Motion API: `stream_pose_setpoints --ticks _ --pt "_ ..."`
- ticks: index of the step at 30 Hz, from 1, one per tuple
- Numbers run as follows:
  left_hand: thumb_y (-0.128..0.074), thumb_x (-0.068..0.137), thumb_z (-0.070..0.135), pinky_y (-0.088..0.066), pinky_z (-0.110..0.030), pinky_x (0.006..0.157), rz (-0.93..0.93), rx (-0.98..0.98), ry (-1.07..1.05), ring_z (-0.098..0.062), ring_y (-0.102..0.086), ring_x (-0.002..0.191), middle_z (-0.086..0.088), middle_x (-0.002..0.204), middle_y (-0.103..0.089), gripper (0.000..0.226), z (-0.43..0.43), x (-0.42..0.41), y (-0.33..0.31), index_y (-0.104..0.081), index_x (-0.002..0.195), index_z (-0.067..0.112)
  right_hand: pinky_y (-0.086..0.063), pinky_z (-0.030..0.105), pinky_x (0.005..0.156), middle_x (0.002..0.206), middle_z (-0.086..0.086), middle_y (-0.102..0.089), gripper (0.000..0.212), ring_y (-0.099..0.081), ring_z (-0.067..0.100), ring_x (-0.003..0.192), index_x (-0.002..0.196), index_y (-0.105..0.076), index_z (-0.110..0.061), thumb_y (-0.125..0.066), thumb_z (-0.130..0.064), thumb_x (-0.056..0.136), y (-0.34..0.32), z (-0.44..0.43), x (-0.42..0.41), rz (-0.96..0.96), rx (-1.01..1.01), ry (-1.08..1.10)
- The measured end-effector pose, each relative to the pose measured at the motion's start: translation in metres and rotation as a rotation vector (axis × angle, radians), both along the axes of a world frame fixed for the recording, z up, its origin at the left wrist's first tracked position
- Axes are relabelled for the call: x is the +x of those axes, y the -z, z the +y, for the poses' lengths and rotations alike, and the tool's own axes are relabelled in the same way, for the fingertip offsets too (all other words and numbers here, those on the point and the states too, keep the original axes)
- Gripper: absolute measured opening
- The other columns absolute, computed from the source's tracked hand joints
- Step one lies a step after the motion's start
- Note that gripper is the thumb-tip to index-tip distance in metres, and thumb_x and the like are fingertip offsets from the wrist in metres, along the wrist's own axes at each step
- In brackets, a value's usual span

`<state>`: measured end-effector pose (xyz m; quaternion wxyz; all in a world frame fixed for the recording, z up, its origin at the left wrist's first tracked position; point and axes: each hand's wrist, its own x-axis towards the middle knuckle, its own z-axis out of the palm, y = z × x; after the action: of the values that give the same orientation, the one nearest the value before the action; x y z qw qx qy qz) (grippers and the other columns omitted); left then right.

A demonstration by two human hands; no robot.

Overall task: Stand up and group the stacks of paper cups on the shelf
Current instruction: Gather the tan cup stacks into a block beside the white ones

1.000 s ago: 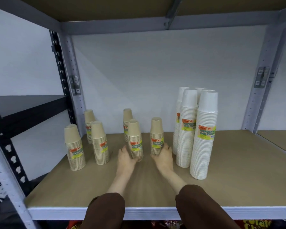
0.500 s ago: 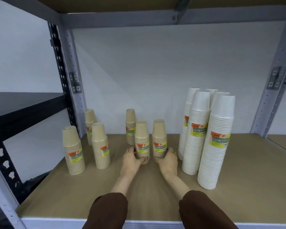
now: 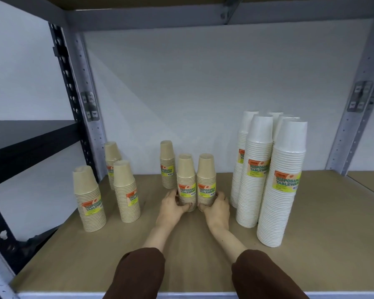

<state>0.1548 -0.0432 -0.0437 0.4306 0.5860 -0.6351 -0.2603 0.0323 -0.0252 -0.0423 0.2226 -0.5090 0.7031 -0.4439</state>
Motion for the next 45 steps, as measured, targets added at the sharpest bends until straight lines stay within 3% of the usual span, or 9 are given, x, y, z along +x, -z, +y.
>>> stream_pose_setpoints --ticks 13,20,24,36,40,45 --pt "-0.071 0.075 0.01 -0.041 -0.02 0.088 -0.018 -0.009 0.032 -0.025 -0.058 0.111 -0.015 0.124 -0.057 0.056 0.004 0.002 0.001 -0.049 0.127 0.007 -0.039 0.038 0.097 0.125 0.021 -0.05 0.061 -0.048 0.034 0.118 0.121 -0.043 0.003 -0.073 -0.019 0.074 0.0 0.001 0.001 0.01 0.003 0.0" --pt "-0.071 0.076 0.015 -0.045 -0.028 0.09 -0.073 0.064 0.0 -0.027 -0.058 0.107 -0.016 0.123 -0.057 0.059 0.011 0.001 0.006 -0.045 0.13 0.006 -0.039 0.037 0.099 0.127 0.021 -0.049 0.061 -0.047 0.034 0.12 0.124 -0.042 0.003 -0.072 -0.018 0.075 0.002 0.008 -0.001 -0.003 0.018 0.018" --pt "-0.068 0.076 0.012 -0.046 -0.034 0.096 -0.137 0.06 -0.061 -0.029 -0.057 0.109 -0.018 0.12 -0.058 0.052 0.015 0.001 0.007 -0.05 0.124 0.002 -0.041 0.036 0.094 0.122 0.019 -0.051 0.051 -0.05 0.032 0.114 0.117 -0.045 0.002 -0.07 -0.016 0.076 0.004 0.016 0.001 -0.022 -0.018 0.026" --pt "-0.051 0.088 0.012 -0.041 -0.032 0.093 -0.4 0.073 -0.102 -0.029 -0.054 0.114 -0.012 0.13 -0.05 0.034 0.046 0.008 0.003 -0.05 0.122 0.004 -0.043 0.031 0.088 0.113 0.017 -0.059 0.026 -0.055 0.03 0.105 0.105 -0.056 0.0 -0.059 -0.008 0.08 0.005 0.04 0.012 0.011 -0.02 -0.046" --pt "-0.049 0.09 0.012 -0.041 -0.031 0.093 -0.353 0.003 -0.149 -0.027 -0.054 0.114 -0.01 0.129 -0.051 0.034 0.056 0.016 -0.001 -0.051 0.123 0.006 -0.044 0.03 0.087 0.111 0.016 -0.062 0.026 -0.057 0.029 0.103 0.105 -0.058 -0.001 -0.06 -0.01 0.08 0.0 0.044 0.021 0.019 -0.044 -0.115" --pt "-0.053 0.088 0.011 -0.043 -0.033 0.094 -0.171 -0.253 -0.324 -0.026 -0.055 0.109 -0.013 0.117 -0.057 0.026 0.064 0.038 -0.019 -0.057 0.113 0.003 -0.043 0.029 0.089 0.111 0.013 -0.061 0.029 -0.057 0.024 0.103 0.11 -0.057 -0.004 -0.06 -0.015 0.083 -0.022 0.043 0.048 0.045 -0.175 -0.275"
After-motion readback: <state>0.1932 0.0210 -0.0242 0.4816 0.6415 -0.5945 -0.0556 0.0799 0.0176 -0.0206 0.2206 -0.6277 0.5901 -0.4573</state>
